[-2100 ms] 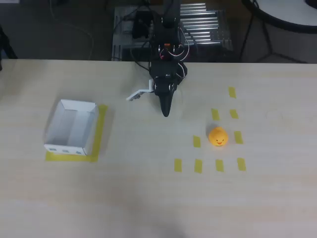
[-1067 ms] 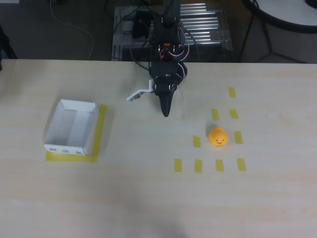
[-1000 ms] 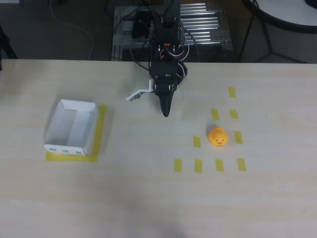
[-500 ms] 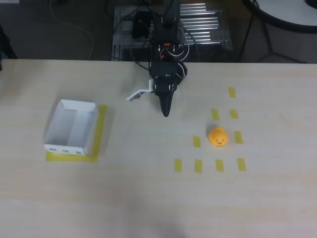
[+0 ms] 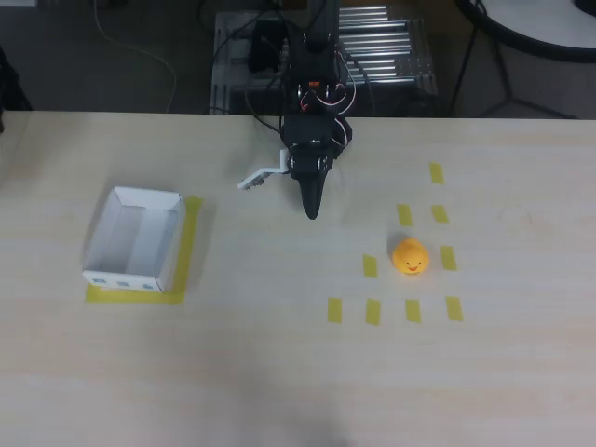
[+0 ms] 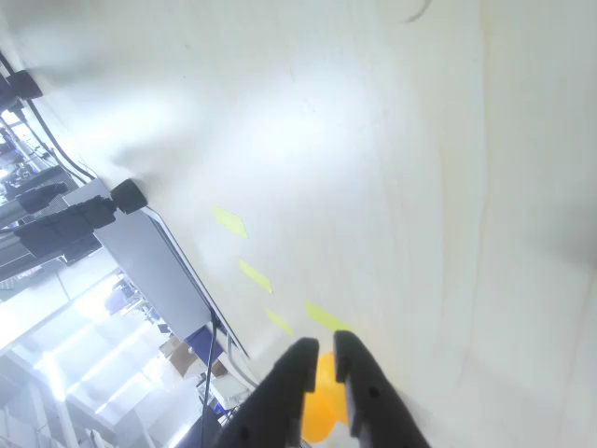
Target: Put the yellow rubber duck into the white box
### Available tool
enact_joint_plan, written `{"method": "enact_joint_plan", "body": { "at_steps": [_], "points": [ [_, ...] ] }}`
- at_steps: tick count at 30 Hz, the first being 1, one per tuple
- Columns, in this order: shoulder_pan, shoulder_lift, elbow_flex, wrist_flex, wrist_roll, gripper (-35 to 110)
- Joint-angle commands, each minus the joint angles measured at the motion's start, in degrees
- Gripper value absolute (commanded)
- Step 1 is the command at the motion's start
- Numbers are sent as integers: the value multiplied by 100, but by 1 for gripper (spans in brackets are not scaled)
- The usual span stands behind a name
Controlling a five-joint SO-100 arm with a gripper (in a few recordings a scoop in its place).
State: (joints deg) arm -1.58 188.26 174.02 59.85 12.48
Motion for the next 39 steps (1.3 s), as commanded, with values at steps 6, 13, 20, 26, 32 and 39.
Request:
{"method": "enact_joint_plan", "body": {
  "at_steps": [6, 13, 20, 26, 32, 39],
  "points": [
    [-88, 290, 79, 44, 62, 0],
    [-88, 290, 79, 44, 53, 0],
    [-97, 272, 141, -316, -35, 0],
    [-26, -9, -308, -141, -281, 0],
    [-79, -791, -1433, 316, -299, 0],
    [-97, -1784, -2593, 396, -475, 0]
  ]
}}
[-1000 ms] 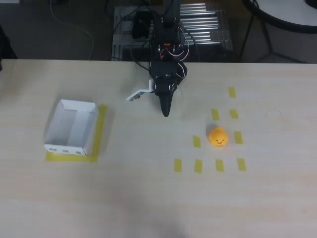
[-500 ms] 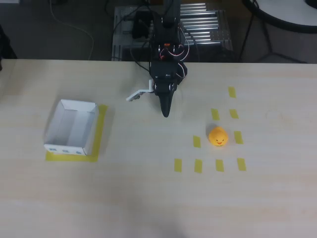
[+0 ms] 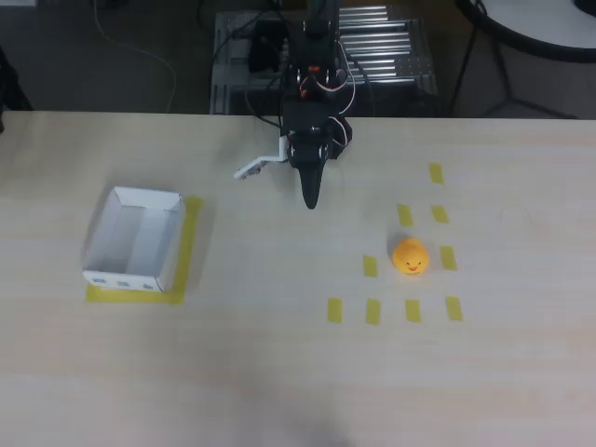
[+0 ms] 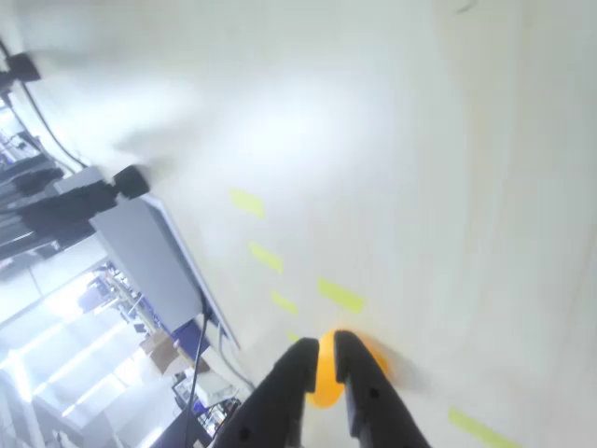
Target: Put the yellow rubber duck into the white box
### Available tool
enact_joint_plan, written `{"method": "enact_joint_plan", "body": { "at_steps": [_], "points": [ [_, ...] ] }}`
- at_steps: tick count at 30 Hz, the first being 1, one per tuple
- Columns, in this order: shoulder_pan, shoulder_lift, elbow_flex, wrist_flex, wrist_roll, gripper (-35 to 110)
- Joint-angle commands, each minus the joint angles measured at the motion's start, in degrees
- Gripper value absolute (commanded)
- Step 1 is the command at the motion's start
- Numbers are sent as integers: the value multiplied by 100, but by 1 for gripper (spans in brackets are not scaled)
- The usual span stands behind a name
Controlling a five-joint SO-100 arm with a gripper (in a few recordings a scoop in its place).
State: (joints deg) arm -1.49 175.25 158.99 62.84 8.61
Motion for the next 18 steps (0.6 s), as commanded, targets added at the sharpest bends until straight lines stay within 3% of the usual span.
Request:
{"method": "enact_joint_plan", "body": {
  "at_steps": [1, 9, 16, 18],
  "points": [
    [-105, -606, -1248, 79, -114, 0],
    [-281, -1661, -2461, 132, -527, 0],
    [-562, -3085, -3814, 659, -1872, 0],
    [-729, -3463, -4175, 826, -2856, 0]
  ]
}}
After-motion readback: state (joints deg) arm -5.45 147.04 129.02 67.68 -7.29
